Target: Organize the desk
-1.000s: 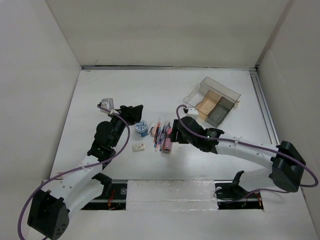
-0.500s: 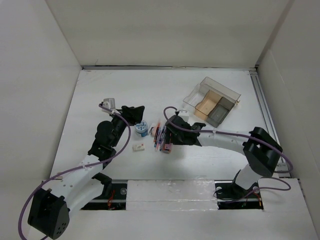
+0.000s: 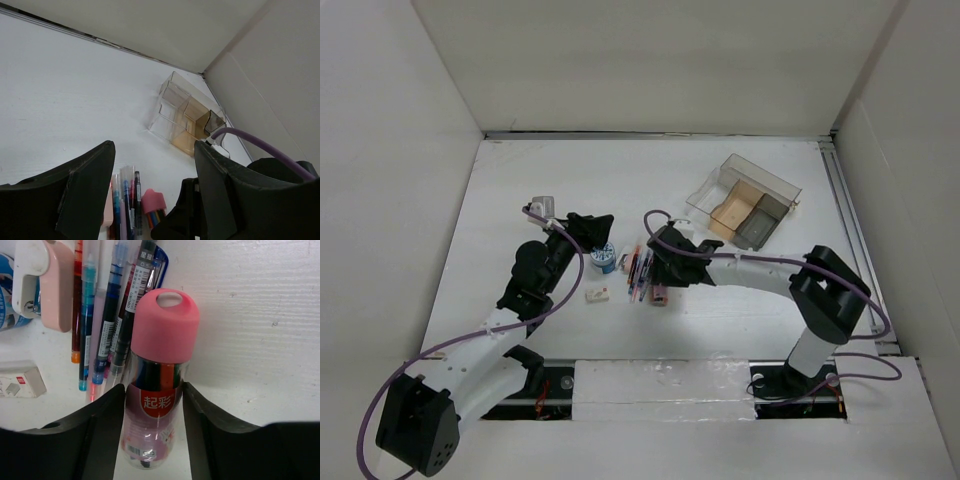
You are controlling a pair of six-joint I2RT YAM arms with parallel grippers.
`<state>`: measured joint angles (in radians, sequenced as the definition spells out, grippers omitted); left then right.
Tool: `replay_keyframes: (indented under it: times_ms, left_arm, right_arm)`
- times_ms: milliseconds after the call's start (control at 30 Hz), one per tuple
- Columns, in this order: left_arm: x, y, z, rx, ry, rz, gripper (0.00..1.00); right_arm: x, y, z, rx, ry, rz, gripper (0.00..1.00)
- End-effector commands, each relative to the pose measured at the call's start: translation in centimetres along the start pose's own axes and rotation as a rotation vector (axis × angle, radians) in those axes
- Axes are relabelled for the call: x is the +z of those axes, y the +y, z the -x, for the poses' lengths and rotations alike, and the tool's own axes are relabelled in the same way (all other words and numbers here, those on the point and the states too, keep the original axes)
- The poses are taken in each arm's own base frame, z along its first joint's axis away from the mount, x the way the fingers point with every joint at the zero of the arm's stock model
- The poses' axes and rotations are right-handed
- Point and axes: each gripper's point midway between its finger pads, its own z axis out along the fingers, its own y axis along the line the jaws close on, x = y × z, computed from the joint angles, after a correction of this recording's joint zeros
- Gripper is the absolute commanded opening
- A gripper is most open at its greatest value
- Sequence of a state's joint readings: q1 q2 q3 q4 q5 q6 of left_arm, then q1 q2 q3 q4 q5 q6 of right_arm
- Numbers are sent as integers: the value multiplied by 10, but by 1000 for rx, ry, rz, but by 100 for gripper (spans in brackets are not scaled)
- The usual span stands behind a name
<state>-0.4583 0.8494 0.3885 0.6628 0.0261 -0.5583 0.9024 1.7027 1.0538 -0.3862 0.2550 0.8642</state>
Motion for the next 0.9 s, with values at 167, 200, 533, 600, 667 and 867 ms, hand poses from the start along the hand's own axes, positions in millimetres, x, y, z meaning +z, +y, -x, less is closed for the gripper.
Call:
replay_keyframes:
  times_ms: [167,200,533,600,667,867]
  left_arm:
    - [2,-22,19,-7,-49,-77,61]
    - [2,-21,18,-7,-46,-71,61]
    - [-2,-30,22,-21,-57,-115,61]
    - [-1,-31,21,-26,-51,-120,61]
    - [0,-32,16,-32,-34,-132,61]
    - [-2,-34,14,-35,-28,-145,61]
  right_arm:
    - [-3,-32,0,41,4,-81,33]
    - [-6,-33,2,43,-4,-81,32]
    - [-64,-58,127,176,-349,-96,24]
    - [-83,-62,175,206,-466,-50,24]
    - [-92,-68,207,208,-537,-43,23]
    - [-119,-79,320,133,-849,-43,23]
